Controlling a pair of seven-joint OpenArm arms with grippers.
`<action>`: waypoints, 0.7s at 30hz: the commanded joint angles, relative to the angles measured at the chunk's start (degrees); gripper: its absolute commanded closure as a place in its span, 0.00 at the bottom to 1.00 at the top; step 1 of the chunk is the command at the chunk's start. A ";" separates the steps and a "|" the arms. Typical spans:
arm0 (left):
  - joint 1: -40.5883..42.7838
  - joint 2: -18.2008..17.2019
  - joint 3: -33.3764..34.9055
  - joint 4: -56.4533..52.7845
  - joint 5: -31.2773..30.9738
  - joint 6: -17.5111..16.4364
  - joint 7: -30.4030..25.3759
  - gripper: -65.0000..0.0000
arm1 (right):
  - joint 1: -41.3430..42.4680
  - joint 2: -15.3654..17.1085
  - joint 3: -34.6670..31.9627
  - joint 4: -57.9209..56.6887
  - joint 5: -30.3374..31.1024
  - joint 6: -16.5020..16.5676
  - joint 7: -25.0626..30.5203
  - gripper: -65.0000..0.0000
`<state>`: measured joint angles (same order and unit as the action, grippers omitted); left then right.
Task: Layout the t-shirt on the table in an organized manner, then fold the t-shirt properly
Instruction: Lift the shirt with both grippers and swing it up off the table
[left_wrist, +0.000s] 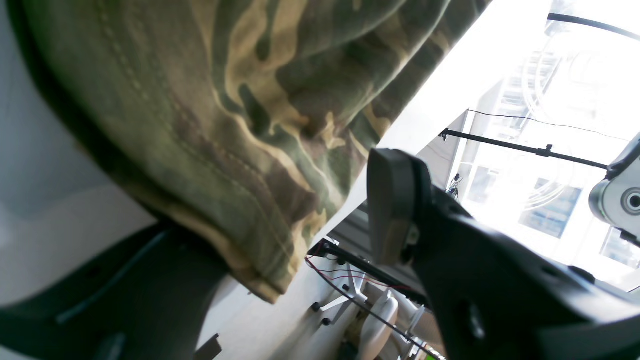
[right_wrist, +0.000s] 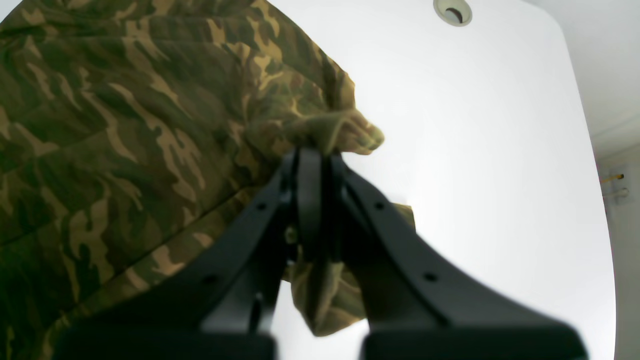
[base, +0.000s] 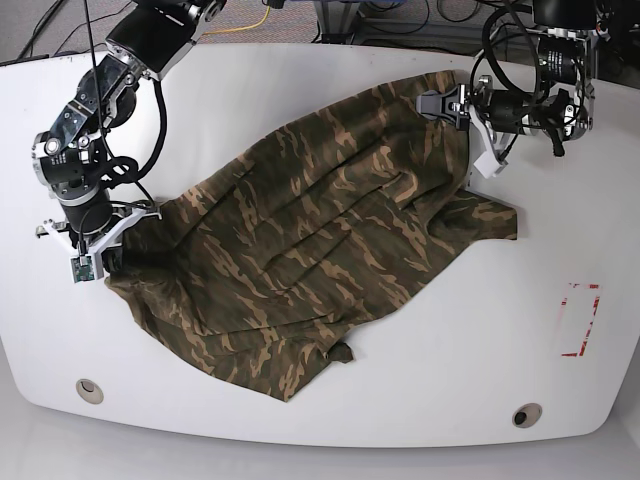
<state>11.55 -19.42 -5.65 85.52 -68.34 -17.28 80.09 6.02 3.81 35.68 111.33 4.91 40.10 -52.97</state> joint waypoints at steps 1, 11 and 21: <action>-0.25 -0.67 -0.11 0.86 0.16 0.09 -0.09 0.55 | 0.97 0.63 0.05 1.16 0.85 -0.10 1.41 0.97; 0.18 0.74 0.24 0.59 3.68 0.09 -0.09 0.54 | 0.97 0.71 0.05 1.16 0.85 -0.10 1.41 0.97; 0.10 3.55 2.70 0.59 5.17 0.09 -0.09 0.57 | 0.97 0.71 0.05 1.16 0.85 -0.10 1.41 0.98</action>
<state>11.46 -14.72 -2.55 85.73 -65.80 -17.34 79.50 6.02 3.84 35.68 111.33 4.91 40.10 -52.97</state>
